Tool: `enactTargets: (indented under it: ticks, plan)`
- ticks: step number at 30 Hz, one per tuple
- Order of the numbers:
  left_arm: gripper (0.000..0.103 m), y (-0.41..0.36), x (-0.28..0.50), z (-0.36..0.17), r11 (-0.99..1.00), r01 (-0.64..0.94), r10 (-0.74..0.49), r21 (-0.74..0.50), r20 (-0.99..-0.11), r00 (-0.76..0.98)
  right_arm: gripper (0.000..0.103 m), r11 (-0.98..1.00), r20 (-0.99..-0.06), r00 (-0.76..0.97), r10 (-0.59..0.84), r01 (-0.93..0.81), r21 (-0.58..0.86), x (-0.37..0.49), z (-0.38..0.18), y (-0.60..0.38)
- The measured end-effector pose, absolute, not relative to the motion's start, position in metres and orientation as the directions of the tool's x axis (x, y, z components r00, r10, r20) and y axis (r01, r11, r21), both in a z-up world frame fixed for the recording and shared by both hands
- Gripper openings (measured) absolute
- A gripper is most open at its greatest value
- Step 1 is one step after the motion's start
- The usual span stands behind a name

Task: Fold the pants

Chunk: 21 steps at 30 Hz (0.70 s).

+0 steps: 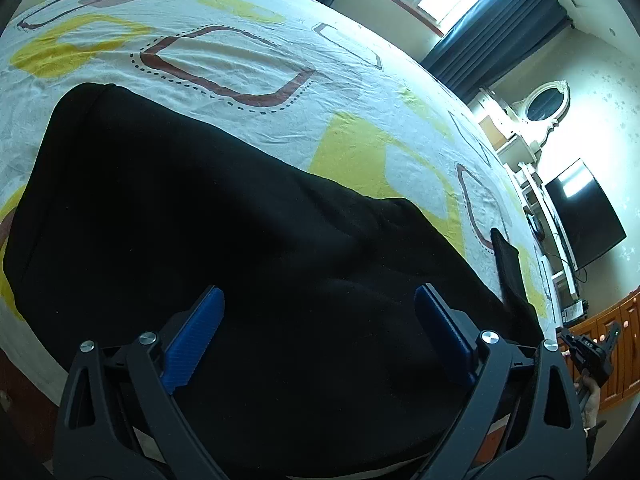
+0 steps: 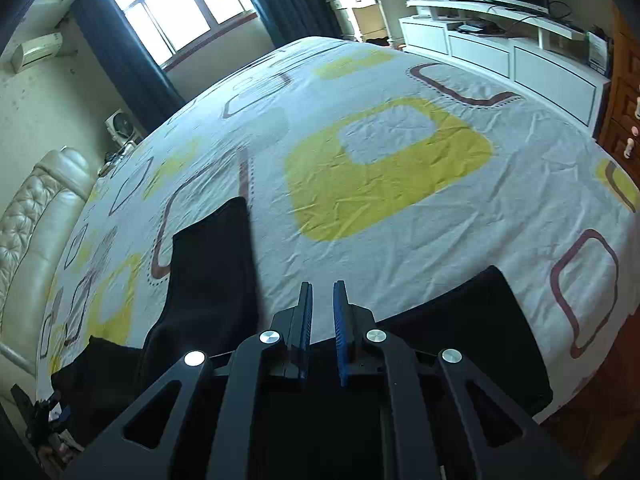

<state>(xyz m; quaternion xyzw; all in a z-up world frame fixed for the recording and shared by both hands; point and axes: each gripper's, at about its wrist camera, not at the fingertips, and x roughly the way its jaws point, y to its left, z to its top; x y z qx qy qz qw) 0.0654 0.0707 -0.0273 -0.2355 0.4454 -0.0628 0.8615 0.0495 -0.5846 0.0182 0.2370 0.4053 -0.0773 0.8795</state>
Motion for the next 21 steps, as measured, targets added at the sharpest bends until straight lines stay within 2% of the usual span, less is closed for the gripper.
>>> enactTargets:
  ticks: [2,4,6,10,12,16,21]
  plan:
    - [0.096,0.068,0.065,-0.027,0.895,-0.088,-0.306,-0.438,-0.745,0.593,0.017,0.88,-0.745,0.644,0.175,0.236,0.411,0.068,0.017,-0.561]
    - [0.096,0.068,0.066,-0.027,0.9,-0.077,-0.305,-0.428,-0.747,0.59,0.044,0.847,-0.73,0.603,0.323,0.161,0.507,0.096,0.01,-0.543]
    - [0.096,0.071,0.064,-0.027,0.892,-0.074,-0.319,-0.446,-0.738,0.595,0.054,0.822,-0.708,0.602,0.369,0.145,0.551,0.12,0.006,-0.534]
    - [0.096,0.073,0.064,-0.03,0.882,-0.067,-0.34,-0.466,-0.729,0.593,0.054,0.76,-0.684,0.583,0.438,0.166,0.629,0.169,0.007,-0.514]
    - [0.097,0.071,0.066,-0.031,0.886,-0.068,-0.335,-0.458,-0.737,0.588,0.055,0.834,-0.756,0.546,0.361,0.173,0.523,0.196,0.013,-0.486]
    - [0.1,0.066,0.068,-0.031,0.896,-0.061,-0.326,-0.439,-0.746,0.582,0.055,0.964,-0.882,0.453,0.132,0.147,0.22,0.248,0.009,-0.419]
    - [0.1,0.065,0.067,-0.032,0.903,-0.056,-0.319,-0.426,-0.752,0.577,0.055,0.99,-0.934,0.34,-0.112,0.115,-0.077,0.289,-0.017,-0.37]
